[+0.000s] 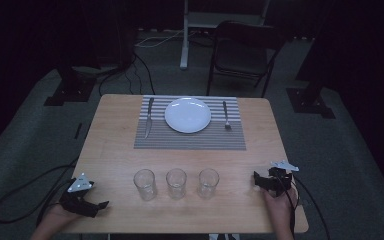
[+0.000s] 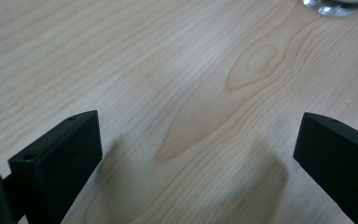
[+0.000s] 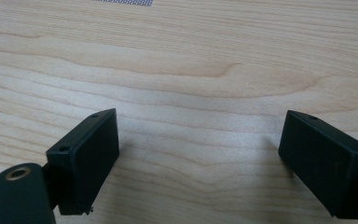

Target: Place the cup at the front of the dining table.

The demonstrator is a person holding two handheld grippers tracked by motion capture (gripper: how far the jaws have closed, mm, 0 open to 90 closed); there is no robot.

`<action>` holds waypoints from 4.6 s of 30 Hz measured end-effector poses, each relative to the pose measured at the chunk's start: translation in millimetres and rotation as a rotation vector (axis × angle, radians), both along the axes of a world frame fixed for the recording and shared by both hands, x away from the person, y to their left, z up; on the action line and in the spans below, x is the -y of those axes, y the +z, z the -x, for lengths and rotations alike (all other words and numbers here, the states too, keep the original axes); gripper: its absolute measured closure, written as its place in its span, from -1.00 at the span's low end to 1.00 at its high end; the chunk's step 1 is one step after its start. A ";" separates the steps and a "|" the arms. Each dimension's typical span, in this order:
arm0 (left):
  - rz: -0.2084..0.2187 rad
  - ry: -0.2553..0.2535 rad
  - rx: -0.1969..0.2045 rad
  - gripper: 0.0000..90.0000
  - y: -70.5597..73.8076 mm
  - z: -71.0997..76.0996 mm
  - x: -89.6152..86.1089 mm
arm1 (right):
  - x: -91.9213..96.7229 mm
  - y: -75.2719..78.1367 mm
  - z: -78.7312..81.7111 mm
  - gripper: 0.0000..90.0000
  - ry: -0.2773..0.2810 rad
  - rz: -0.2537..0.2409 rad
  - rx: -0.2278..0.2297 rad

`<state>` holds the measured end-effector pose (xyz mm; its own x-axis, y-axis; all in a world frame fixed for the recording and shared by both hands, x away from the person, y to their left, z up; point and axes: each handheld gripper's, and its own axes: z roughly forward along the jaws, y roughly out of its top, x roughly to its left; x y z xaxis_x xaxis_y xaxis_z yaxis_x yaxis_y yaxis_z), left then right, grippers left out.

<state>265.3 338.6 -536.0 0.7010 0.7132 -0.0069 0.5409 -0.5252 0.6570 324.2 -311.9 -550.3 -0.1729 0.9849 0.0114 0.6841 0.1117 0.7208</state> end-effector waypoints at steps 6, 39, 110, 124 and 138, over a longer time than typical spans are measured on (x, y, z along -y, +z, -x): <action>0.009 -0.029 -0.002 -0.97 5.8 0.8 5.8 | 0.0 0.0 0.0 -0.74 0.000 0.000 0.000; 0.090 -0.149 0.077 -0.97 49.5 -2.0 34.5 | 0.0 0.0 0.0 -0.73 0.000 0.000 0.000; 0.112 -0.489 0.057 -0.90 106.1 -42.0 162.9 | 0.1 -0.1 0.1 -0.73 0.000 0.001 0.001; 0.087 -0.533 0.055 -0.90 110.5 -47.2 191.1 | 0.1 -0.1 0.1 -0.73 0.001 0.001 0.001; 0.060 -0.573 0.041 -0.90 111.4 -53.3 221.6 | 0.1 -0.1 0.1 -0.73 0.001 0.001 0.002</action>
